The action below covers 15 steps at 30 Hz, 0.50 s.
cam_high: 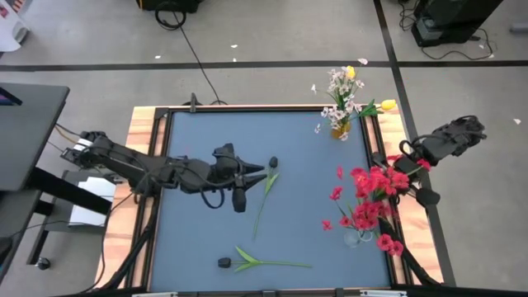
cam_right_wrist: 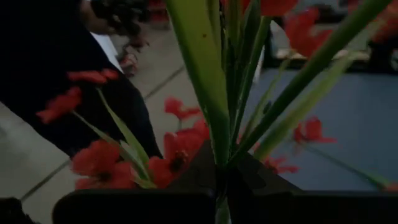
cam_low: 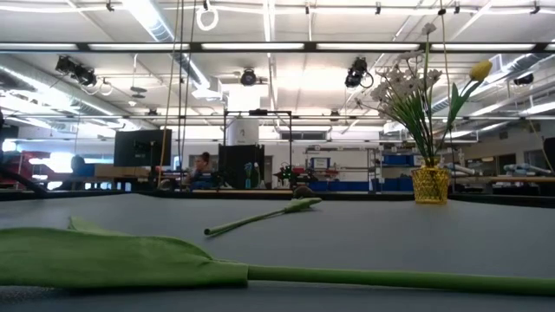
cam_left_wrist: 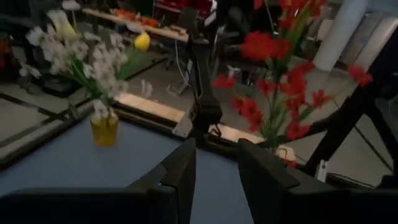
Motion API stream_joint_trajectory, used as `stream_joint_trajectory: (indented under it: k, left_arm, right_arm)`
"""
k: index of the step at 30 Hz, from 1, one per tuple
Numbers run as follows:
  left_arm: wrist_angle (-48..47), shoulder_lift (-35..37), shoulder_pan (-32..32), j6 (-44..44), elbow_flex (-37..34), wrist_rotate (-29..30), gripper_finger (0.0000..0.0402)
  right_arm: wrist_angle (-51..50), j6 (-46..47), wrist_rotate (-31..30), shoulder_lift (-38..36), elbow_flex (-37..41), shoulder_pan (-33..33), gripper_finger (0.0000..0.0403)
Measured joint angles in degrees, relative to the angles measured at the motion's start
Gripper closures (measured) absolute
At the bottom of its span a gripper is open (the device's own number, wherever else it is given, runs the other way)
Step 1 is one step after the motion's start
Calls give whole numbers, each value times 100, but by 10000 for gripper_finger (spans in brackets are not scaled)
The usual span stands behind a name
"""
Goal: Sort flowers into vase by color
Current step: Put the red flowers into the transparent vase
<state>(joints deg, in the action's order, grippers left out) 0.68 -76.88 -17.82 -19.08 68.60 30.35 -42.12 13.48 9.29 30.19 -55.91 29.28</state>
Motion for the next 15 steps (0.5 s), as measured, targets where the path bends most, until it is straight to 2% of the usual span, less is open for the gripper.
stream_joint_trajectory:
  k: [5,15]
  left_arm:
    - [-257,136,82,171,-7,7,279]
    - [-381,136,126,166,-7,9,279]
  right_arm:
    - [698,-147,271,22,334,0,385]
    - [696,-300,472,18,773,0,385]
